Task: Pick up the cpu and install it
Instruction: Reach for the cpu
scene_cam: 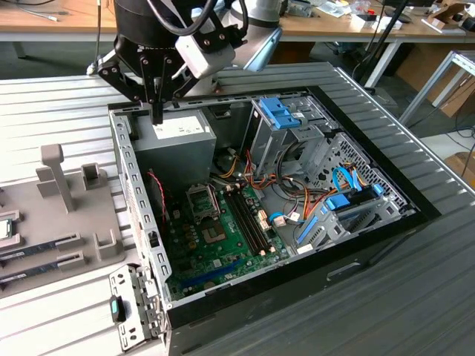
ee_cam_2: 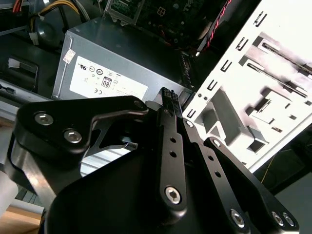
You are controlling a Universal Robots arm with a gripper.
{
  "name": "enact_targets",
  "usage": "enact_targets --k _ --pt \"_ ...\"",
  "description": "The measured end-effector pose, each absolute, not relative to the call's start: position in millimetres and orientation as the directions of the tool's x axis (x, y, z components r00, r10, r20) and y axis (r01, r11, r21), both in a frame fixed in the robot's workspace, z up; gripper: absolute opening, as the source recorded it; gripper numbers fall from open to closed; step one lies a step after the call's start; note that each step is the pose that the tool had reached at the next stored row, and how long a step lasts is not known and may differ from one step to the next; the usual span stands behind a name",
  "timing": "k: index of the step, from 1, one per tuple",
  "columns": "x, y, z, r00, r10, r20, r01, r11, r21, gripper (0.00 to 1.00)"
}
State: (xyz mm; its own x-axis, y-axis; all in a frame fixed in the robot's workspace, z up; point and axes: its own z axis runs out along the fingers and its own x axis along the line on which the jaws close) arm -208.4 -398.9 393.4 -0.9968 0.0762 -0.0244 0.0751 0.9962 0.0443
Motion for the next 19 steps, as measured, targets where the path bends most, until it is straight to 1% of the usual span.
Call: enact_targets --k 19 --pt "-219.5 -398.9 393.3 -0.997 0.076 -0.024 0.075 0.996 0.044 0.11"
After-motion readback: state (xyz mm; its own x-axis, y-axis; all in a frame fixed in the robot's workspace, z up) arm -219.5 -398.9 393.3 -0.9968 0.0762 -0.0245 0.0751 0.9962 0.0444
